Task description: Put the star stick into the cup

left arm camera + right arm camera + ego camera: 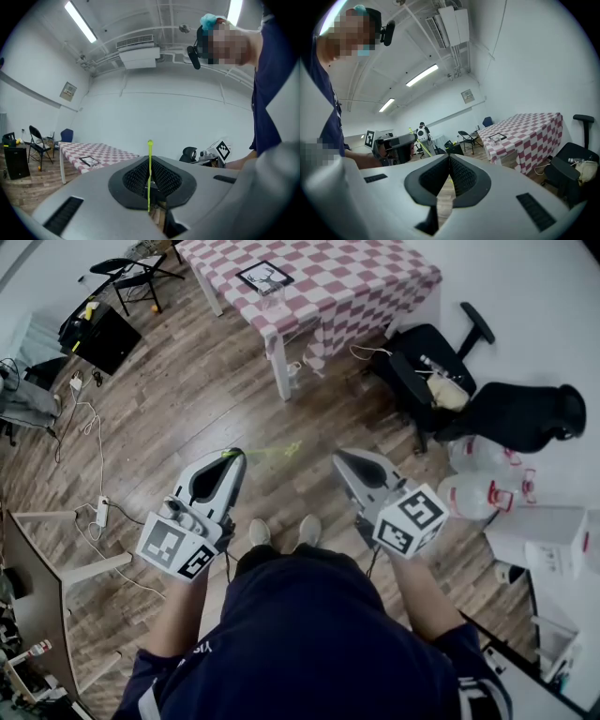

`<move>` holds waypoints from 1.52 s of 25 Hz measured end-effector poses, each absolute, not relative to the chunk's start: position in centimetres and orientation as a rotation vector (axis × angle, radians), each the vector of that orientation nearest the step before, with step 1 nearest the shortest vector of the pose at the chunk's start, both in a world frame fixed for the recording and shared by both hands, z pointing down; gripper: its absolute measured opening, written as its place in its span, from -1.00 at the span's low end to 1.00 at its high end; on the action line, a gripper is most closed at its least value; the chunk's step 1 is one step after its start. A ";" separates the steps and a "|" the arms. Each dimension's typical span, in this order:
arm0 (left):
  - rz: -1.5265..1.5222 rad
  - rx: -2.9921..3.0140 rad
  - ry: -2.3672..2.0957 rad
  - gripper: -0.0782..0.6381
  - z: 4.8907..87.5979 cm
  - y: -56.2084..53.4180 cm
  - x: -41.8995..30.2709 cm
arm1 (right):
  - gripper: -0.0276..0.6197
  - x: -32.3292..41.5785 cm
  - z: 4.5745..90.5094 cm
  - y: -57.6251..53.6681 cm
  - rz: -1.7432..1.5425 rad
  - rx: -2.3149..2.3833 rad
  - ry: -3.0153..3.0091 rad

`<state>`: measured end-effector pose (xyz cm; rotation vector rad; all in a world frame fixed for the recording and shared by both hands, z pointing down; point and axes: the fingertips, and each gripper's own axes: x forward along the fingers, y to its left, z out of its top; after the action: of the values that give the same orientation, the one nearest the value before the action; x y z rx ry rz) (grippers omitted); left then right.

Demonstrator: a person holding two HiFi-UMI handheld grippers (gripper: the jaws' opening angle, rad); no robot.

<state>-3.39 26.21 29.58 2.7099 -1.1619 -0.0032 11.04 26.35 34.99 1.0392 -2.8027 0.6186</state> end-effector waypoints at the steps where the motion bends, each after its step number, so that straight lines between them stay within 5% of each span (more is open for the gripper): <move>1: 0.002 2.714 -1.166 -0.67 29.5 26.2 -3.2 | -0.86 11.3 35.0 26.3 0.622 1.036 -2.806; 21: -0.052 2.757 -1.190 -0.67 28.9 18.6 -2.8 | -0.86 13.2 35.7 19.3 0.604 1.071 -2.794; 38: -0.063 2.673 -1.080 -0.67 33.0 -2.4 -10.5 | -0.86 5.0 39.6 0.6 0.717 1.107 -2.672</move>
<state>-10.46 -2.39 32.99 2.6726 -1.0802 -0.0635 5.01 0.56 39.57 1.1066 -2.6718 0.7165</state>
